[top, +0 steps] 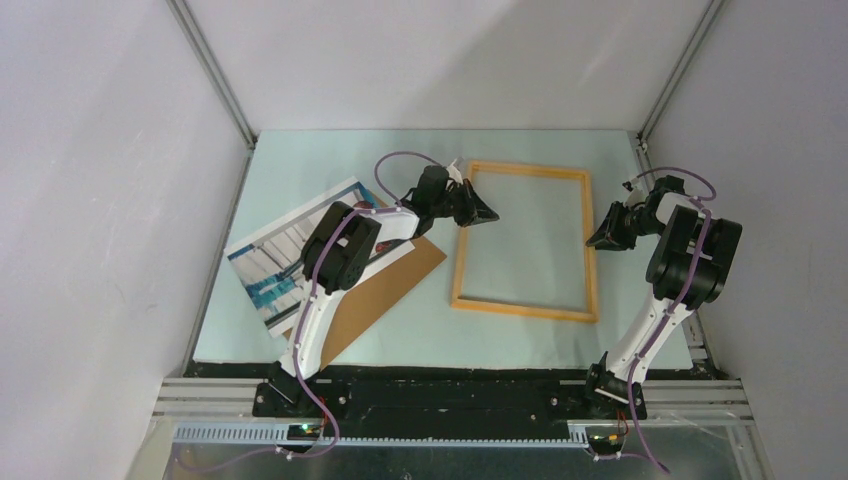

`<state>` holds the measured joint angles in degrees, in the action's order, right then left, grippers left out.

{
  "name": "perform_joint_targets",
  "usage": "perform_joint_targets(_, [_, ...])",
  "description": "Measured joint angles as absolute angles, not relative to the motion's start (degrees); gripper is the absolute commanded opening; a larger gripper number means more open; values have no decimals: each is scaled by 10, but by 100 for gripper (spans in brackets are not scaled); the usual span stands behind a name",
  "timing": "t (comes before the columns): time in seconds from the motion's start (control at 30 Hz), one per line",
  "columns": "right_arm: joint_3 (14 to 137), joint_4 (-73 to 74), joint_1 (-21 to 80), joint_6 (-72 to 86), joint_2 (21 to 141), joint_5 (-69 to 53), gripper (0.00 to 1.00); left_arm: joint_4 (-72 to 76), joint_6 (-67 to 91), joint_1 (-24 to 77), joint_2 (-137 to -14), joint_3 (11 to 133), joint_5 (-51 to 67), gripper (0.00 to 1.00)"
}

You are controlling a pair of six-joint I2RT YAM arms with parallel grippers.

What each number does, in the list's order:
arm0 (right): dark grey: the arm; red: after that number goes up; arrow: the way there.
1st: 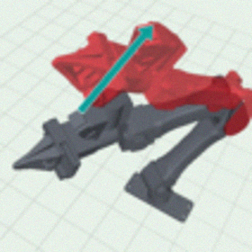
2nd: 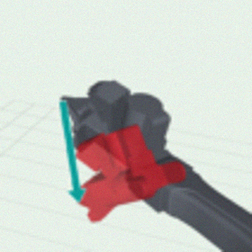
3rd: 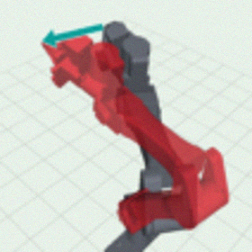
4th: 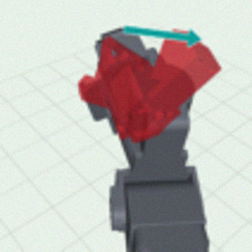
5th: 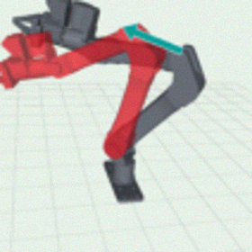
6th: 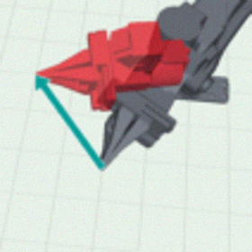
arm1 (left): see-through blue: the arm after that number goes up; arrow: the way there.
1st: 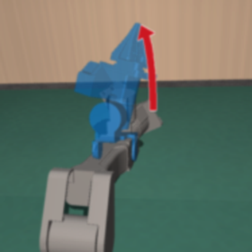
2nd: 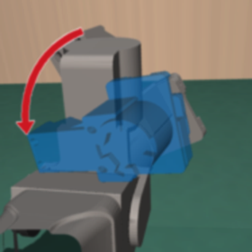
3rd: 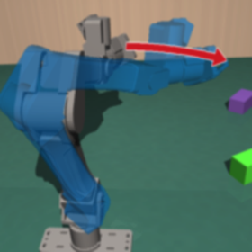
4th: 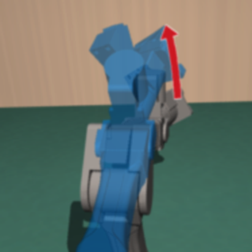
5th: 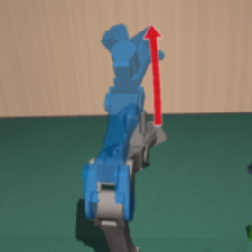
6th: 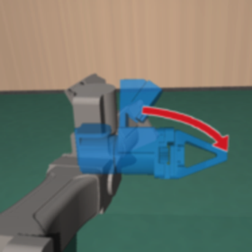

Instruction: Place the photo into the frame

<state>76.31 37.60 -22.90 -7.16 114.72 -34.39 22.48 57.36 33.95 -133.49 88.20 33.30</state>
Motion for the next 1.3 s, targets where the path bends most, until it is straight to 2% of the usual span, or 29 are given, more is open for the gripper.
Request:
perform_joint_targets(0.43, [763,376,-229,-74,1147,-344,8,225,552,340,-1335,882,332,0])
perform_joint_targets(1.3, [764,379,-227,-76,1148,-345,8,292,550,337,-1335,847,336,0])
